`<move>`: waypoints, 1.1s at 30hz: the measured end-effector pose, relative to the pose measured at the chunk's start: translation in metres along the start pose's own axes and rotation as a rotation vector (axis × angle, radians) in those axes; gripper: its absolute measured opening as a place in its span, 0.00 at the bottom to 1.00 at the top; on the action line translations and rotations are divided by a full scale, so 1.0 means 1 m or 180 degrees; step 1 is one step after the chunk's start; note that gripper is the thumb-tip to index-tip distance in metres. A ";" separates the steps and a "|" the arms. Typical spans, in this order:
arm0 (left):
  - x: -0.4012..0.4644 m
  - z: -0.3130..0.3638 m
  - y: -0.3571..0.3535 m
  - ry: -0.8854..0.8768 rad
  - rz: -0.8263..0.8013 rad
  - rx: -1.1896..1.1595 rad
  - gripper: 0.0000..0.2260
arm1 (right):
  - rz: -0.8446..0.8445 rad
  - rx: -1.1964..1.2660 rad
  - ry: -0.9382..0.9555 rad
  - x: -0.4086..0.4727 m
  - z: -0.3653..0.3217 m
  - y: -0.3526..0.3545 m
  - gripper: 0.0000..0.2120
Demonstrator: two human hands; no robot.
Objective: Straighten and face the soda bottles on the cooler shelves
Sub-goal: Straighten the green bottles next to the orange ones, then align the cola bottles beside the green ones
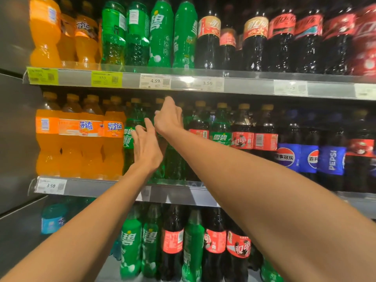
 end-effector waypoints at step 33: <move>-0.025 0.111 0.015 0.0246 -0.0228 -0.0390 0.17 | -0.0470 -0.0924 0.0074 0.035 0.060 0.086 0.10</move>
Point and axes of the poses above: each hand's wrist, its own x-axis towards the middle knuckle, its own y-axis out of the back of the hand, z = x × y, the point moved 5 cm from there along x, towards the middle knuckle, and after that the axes turned 12 degrees about z, right-handed, at the moved point
